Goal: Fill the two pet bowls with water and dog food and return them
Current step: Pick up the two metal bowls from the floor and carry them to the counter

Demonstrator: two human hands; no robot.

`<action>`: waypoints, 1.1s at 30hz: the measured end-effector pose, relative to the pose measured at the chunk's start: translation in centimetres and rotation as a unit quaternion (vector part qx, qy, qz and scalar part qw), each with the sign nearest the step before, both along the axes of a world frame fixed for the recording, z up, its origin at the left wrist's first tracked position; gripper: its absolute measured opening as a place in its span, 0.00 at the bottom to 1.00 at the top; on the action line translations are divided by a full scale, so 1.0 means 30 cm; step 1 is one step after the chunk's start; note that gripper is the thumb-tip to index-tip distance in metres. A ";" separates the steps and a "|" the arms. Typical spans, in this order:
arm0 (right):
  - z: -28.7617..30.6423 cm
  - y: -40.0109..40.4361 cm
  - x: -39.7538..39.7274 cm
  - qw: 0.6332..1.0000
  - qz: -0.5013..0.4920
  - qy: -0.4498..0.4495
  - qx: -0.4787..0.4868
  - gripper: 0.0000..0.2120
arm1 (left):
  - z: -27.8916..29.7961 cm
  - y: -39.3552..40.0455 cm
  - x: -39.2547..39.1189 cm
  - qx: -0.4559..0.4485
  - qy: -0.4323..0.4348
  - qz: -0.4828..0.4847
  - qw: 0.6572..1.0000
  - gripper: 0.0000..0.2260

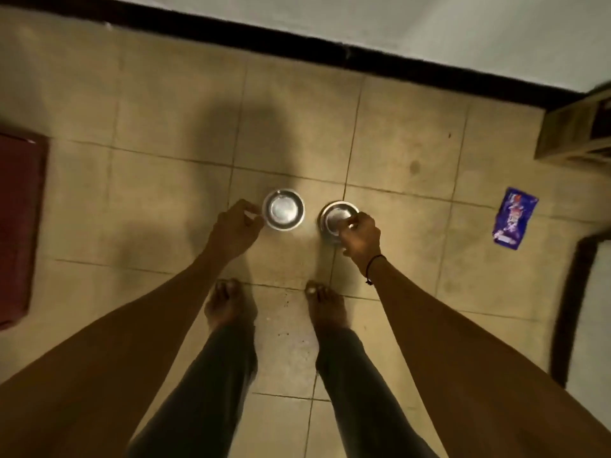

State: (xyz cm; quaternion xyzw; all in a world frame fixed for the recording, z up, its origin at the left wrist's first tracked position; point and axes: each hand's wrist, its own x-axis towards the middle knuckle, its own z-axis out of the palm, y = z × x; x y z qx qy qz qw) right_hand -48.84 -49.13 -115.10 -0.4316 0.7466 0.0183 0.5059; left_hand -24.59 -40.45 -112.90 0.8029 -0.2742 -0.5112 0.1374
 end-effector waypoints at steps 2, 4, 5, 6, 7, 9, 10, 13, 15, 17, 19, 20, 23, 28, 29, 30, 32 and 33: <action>-0.087 -0.004 -0.001 0.999 -0.006 0.023 -0.028 0.19 | -0.144 -0.003 -0.016 -0.002 -0.028 -0.014 0.999 0.14; -0.161 -0.017 -0.014 0.997 0.000 0.056 -0.058 0.18 | -0.221 -0.030 -0.039 -0.015 -0.055 -0.016 0.998 0.17; -0.193 -0.017 -0.024 0.995 0.005 0.074 -0.070 0.19 | -0.251 -0.045 -0.052 -0.019 -0.069 -0.021 0.997 0.19; -0.215 -0.018 -0.032 0.992 0.010 0.093 -0.079 0.21 | -0.278 -0.058 -0.064 -0.018 -0.084 -0.029 0.996 0.20; -0.239 -0.015 -0.043 0.990 0.014 0.110 -0.087 0.22 | -0.298 -0.070 -0.075 -0.017 -0.099 -0.033 0.994 0.21; -0.272 -0.012 -0.056 0.986 0.012 0.131 -0.099 0.24 | -0.338 -0.086 -0.090 -0.026 -0.124 -0.027 0.992 0.20; -0.283 -0.015 -0.061 0.986 0.014 0.135 -0.097 0.24 | -0.355 -0.091 -0.098 -0.028 -0.140 -0.025 0.989 0.20; -0.310 -0.027 -0.065 0.991 0.018 0.116 -0.065 0.22 | -0.380 -0.111 -0.117 -0.010 -0.166 -0.025 0.986 0.17; -0.315 -0.034 -0.057 0.995 -0.009 0.086 -0.053 0.17 | -0.390 -0.118 -0.123 0.002 -0.151 -0.049 0.987 0.14; -0.308 -0.043 -0.055 0.997 -0.027 0.060 -0.048 0.16 | -0.389 -0.120 -0.118 -0.011 -0.129 -0.052 0.990 0.11; -0.273 -0.063 -0.053 0.997 -0.028 0.040 -0.052 0.14 | -0.350 -0.123 -0.106 -0.032 -0.109 -0.044 0.993 0.09; -0.233 -0.077 -0.053 0.997 -0.020 0.035 -0.058 0.13 | -0.310 -0.129 -0.093 -0.048 -0.088 -0.032 0.994 0.10; -0.043 -0.123 -0.052 0.997 -0.017 0.012 -0.080 0.09 | -0.106 -0.138 -0.059 -0.078 -0.020 0.011 0.997 0.10; 0.564 -0.162 -0.015 0.992 0.049 -0.065 -0.094 0.07 | 0.506 -0.076 0.030 -0.102 0.054 0.109 0.987 0.09; 0.730 -0.155 -0.004 0.991 0.053 -0.062 -0.109 0.08 | 0.680 -0.054 0.039 -0.094 0.056 0.124 0.986 0.09; 0.773 -0.165 0.007 0.987 0.056 -0.076 -0.129 0.08 | 0.706 -0.048 0.041 -0.107 0.044 0.134 0.984 0.10; 0.936 -0.187 0.037 0.969 0.089 -0.141 -0.184 0.08 | 0.906 -0.028 0.062 -0.139 0.063 0.158 0.976 0.10; 1.114 -0.183 0.070 0.964 0.089 -0.161 -0.192 0.07 | 1.099 -0.005 0.074 -0.143 0.050 0.188 0.970 0.11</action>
